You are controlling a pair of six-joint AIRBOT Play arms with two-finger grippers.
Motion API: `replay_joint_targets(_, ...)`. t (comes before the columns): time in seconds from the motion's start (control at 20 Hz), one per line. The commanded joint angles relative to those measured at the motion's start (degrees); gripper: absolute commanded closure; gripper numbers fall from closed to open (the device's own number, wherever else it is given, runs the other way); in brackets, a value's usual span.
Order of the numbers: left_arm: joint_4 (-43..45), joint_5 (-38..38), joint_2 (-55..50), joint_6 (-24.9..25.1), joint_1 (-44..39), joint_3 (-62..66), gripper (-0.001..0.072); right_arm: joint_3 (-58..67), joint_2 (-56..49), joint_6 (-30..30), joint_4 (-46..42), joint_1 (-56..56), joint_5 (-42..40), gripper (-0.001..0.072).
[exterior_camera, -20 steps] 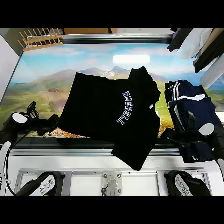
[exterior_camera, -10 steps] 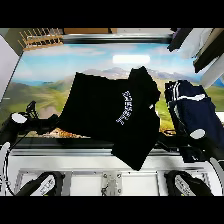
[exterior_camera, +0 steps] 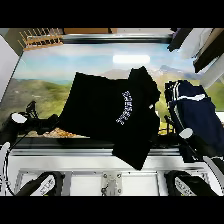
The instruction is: Fold the clothes and pants, and hang the long-sleeved shirts on hangers.
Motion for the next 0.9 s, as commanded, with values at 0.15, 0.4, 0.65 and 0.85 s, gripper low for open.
replay_joint_targets(0.15, 0.0, -1.2, 3.6, 0.0, 0.0, 9.1, 0.0703, 15.9, 5.5, 0.0, -9.9, 0.7, 4.9, 0.0697)
replay_joint_targets(0.4, -0.4, -1.3, 16.6, 0.0, 0.0, 34.7, 0.0703, 48.6, 13.7, 0.0, -16.2, 0.7, 7.1, 0.0697)
replay_joint_targets(0.65, 0.1, 2.3, 28.9, 0.0, 0.0, 52.2, 0.0703, 70.1, 20.4, 0.0, -16.1, 0.7, 0.0, 0.0697)
replay_joint_targets(0.85, 0.1, 6.5, 36.7, -0.1, 0.0, 55.1, 0.0703, 72.0, 27.0, 0.0, -16.1, 0.7, -6.2, 0.0697)
